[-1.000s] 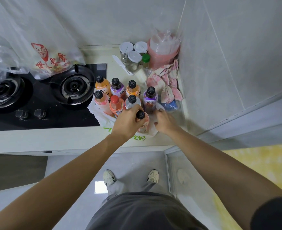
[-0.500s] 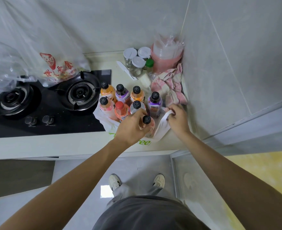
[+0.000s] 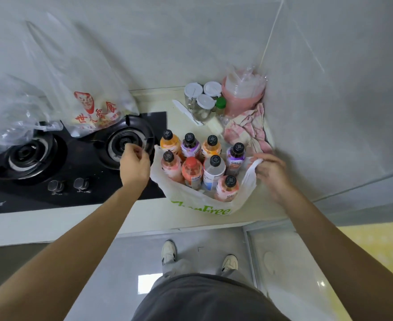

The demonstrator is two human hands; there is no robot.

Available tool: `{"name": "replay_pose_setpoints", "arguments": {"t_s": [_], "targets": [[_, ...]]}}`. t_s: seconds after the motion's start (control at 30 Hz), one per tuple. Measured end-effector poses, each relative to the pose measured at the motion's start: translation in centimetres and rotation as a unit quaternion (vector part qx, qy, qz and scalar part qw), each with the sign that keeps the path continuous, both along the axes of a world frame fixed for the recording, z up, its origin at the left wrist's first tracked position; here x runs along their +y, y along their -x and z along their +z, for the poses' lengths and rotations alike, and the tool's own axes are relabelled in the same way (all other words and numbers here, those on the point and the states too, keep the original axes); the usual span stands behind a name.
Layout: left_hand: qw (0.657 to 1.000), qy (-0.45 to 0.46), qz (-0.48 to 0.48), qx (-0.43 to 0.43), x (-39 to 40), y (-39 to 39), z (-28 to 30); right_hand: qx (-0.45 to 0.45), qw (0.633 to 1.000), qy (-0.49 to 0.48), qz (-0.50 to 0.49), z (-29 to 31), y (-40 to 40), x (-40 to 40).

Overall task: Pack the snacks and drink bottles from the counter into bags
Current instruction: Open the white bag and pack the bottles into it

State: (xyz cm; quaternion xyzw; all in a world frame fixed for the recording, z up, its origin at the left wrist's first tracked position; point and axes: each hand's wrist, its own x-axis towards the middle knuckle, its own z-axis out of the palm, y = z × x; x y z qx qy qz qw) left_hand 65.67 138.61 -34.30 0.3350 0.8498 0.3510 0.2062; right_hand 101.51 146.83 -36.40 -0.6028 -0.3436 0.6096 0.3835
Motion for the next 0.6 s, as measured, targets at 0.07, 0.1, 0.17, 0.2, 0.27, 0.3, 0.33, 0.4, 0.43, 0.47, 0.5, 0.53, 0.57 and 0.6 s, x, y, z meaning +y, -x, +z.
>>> {"name": "replay_pose_setpoints", "arguments": {"t_s": [0.07,0.1,0.17,0.2,0.27,0.3,0.33,0.4,0.43,0.47,0.5,0.53,0.57,0.6], "targets": [[0.994,0.082,0.002,-0.067,1.0,3.0,-1.8,0.005,1.0,0.023,-0.003,0.3,0.2,0.2],[0.989,0.117,-0.016,-0.091,1.5,4.1,-2.7,-0.003,1.0,0.026,-0.002,0.3,0.4,0.2],[0.978,0.162,-0.061,-0.117,2.7,5.7,-4.5,-0.027,0.999,0.018,-0.008,0.7,0.8,0.3],[0.973,0.177,-0.078,-0.124,3.5,6.0,-5.1,-0.038,0.999,0.008,-0.013,1.1,1.1,0.2],[0.971,0.167,-0.1,-0.138,5.1,6.2,-5.6,-0.05,0.998,-0.001,-0.026,1.7,1.6,0.0],[0.972,0.156,-0.105,-0.14,6.0,6.1,-5.7,-0.054,0.998,0.001,-0.035,2.0,1.9,-0.1],[0.974,0.147,-0.113,-0.129,6.7,5.7,-5.3,-0.059,0.997,0.005,-0.045,2.1,2.1,-0.1],[0.979,0.136,-0.129,-0.077,8.1,5.0,-5.3,-0.057,0.997,0.013,-0.06,2.1,2.4,-0.1],[0.979,0.141,-0.135,-0.056,8.6,4.7,-5.3,-0.056,0.996,0.015,-0.062,2.2,2.7,-0.1],[0.977,0.153,-0.14,-0.045,8.9,4.2,-4.9,-0.059,0.996,0.012,-0.062,2.2,2.8,-0.1],[0.975,0.167,-0.141,-0.043,9.2,4.0,-5.1,-0.063,0.996,0.006,-0.064,2.3,3.1,-0.1],[0.971,0.185,-0.14,-0.05,9.5,4.0,-5.2,-0.064,0.996,0.0,-0.068,2.4,3.3,0.0],[0.969,0.195,-0.142,-0.058,9.8,4.0,-5.5,-0.066,0.996,-0.004,-0.067,2.5,3.5,0.0],[0.966,0.202,-0.139,-0.077,10.0,4.1,-5.5,-0.066,0.996,-0.006,-0.061,2.7,3.7,0.1]]}}
